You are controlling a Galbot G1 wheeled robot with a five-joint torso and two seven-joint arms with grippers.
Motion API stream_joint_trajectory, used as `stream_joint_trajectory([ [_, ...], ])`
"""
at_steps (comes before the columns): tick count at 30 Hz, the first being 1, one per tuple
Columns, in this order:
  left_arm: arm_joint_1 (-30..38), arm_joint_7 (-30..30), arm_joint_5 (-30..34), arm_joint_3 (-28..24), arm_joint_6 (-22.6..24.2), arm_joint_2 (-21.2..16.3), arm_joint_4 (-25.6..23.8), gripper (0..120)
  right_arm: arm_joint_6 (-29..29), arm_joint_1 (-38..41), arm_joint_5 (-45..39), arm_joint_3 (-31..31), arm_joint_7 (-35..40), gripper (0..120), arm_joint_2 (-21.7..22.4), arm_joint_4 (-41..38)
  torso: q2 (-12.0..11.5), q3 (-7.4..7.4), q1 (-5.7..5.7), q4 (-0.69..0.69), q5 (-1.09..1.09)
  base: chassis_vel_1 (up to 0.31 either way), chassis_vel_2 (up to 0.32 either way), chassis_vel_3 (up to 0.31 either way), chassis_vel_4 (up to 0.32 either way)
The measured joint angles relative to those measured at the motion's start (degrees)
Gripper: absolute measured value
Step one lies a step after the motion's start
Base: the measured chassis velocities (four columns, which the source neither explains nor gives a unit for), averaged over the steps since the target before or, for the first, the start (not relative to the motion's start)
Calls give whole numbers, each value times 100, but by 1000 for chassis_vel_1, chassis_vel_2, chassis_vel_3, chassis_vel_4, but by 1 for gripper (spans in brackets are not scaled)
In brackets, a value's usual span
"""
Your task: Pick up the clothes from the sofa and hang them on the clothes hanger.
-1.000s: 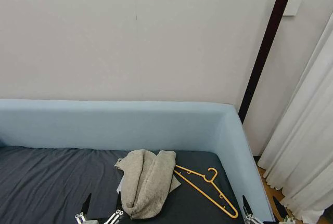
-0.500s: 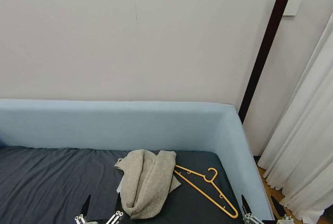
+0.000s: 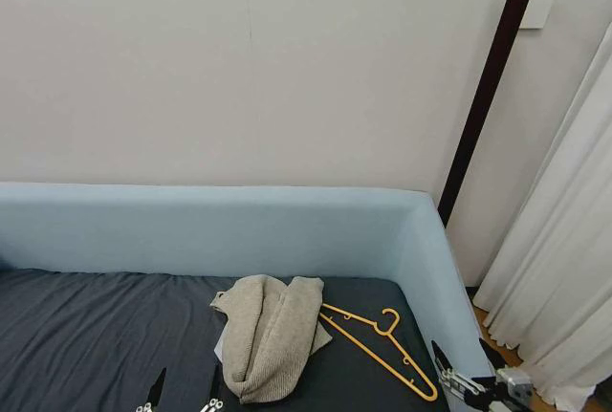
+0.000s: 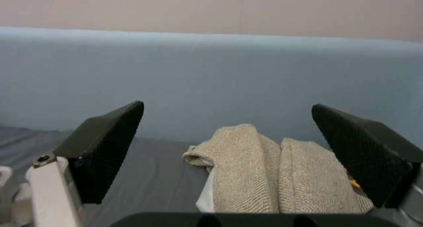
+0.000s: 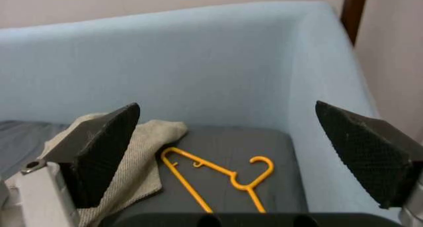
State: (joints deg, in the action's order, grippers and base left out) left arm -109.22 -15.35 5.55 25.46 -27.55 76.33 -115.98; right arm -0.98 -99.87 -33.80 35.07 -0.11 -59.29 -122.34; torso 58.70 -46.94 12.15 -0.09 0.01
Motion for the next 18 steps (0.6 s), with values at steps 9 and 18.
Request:
stream_joint_trajectory([
  [9, -431, 8, -59, 78, -330, 23, 93, 100, 923, 1553, -1040, -933, 69, 100, 1207, 515, 0, 0, 0, 1, -1, 0, 0, 0, 0],
  [18, -623, 13, -177, 73, -491, 150, 133, 100, 1557, 2805, -1732, -2312, 189, 100, 1862, 836, 0, 0, 0, -2, -1, 0, 0, 0, 0],
])
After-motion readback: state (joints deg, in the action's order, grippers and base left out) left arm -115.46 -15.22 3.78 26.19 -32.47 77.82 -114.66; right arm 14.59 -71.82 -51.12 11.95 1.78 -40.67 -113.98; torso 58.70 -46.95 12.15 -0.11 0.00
